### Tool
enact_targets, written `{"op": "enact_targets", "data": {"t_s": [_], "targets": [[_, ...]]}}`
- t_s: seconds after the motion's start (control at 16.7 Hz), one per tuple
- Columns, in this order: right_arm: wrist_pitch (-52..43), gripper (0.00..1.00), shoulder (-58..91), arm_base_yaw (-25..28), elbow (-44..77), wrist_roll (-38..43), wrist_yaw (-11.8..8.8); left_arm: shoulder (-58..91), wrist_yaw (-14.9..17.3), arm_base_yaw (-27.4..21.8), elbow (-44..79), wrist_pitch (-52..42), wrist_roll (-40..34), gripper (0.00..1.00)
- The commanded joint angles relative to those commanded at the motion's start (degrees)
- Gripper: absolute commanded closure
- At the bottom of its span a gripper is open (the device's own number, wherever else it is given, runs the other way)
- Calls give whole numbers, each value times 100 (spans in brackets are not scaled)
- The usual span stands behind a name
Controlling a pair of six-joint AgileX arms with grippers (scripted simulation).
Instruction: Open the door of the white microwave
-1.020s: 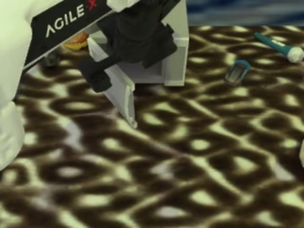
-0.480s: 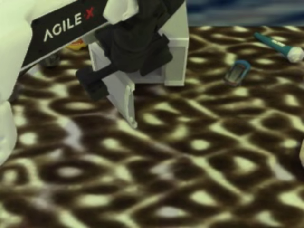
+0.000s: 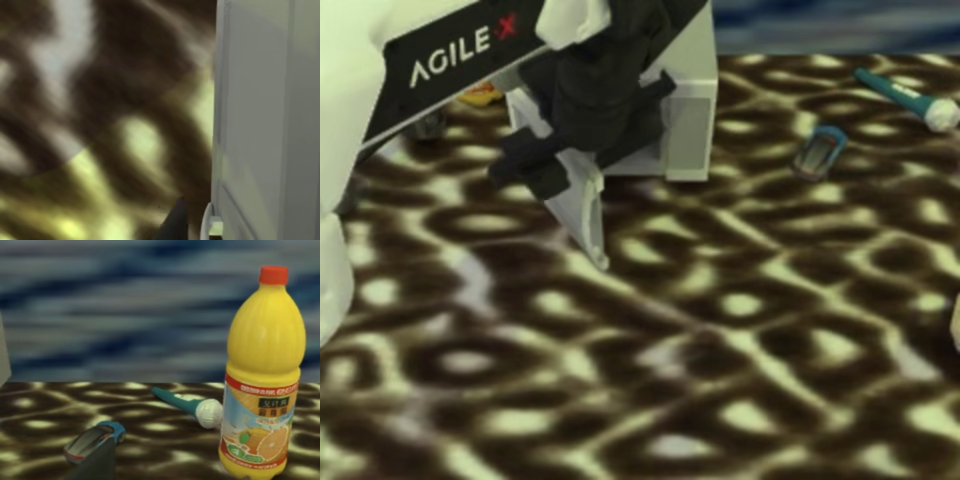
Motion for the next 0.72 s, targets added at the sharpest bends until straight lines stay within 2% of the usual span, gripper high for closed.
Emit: {"op": "enact_targets", "data": {"t_s": [0.3, 0.72], "targets": [[0, 0, 0, 0, 0, 0, 0, 0, 0, 0, 0, 0, 0, 98], [0, 0, 0, 0, 0, 0, 0, 0, 0, 0, 0, 0, 0, 100]]}}
